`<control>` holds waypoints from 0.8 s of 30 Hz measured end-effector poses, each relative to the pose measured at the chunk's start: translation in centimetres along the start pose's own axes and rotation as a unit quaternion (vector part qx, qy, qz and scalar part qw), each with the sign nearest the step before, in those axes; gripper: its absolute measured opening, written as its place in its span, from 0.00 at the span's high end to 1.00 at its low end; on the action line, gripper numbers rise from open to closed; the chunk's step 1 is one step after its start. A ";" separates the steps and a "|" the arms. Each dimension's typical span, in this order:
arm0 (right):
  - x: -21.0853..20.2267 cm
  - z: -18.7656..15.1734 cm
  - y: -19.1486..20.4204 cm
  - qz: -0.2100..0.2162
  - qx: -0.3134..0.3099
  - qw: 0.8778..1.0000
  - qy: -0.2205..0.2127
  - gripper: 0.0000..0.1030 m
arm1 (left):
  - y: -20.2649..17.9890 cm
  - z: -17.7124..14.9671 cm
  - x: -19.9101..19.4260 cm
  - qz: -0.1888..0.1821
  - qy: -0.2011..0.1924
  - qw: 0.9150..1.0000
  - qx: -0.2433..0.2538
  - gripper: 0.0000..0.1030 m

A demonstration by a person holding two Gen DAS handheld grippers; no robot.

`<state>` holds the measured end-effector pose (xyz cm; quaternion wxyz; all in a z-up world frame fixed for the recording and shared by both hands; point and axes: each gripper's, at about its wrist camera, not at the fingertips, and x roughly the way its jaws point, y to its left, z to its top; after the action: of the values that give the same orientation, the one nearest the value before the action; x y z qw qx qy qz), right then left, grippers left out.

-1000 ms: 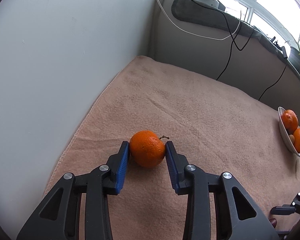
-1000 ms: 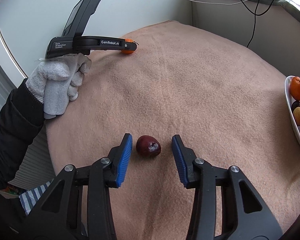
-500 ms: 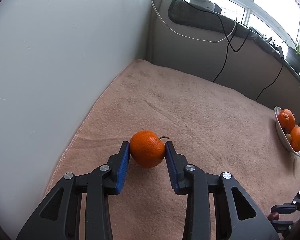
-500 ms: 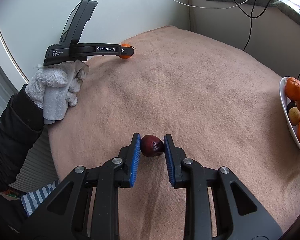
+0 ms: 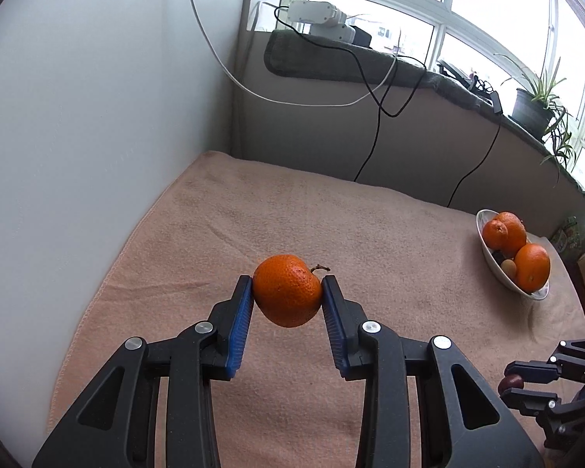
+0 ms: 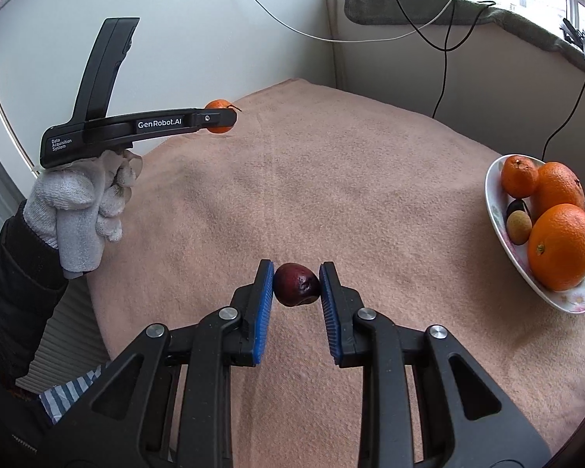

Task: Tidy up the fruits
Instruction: 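Lift the tangerine with the left tool while the right tool carries the cherry to the plate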

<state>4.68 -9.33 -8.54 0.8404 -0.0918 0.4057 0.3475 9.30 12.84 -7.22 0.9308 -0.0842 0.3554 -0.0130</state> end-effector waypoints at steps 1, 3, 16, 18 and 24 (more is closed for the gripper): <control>-0.3 0.0 -0.3 -0.003 0.003 1.000 -0.003 0.75 | -0.5 0.1 -0.2 -0.005 -0.002 1.000 0.003 0.67; -0.7 0.1 -0.8 -0.008 0.009 1.000 -0.009 0.75 | -1.4 0.3 -0.4 -0.016 -0.005 1.000 0.008 0.67; -4.0 -0.2 -5.1 -0.048 0.053 0.996 -0.045 0.75 | -7.3 1.2 -0.9 -0.077 -0.012 0.996 0.041 0.67; -4.6 -0.3 -6.0 -0.054 0.061 0.995 -0.049 0.75 | -8.0 1.3 -0.8 -0.085 -0.011 0.995 0.044 0.67; -5.9 -0.5 -8.6 -0.076 0.085 0.991 -0.063 0.75 | -10.2 1.5 0.0 -0.105 -0.003 0.993 0.055 0.67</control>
<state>7.50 -18.95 -5.51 0.8928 -0.0280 0.3722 0.2521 10.66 2.99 -4.47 0.9287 -0.0695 0.3403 -0.1300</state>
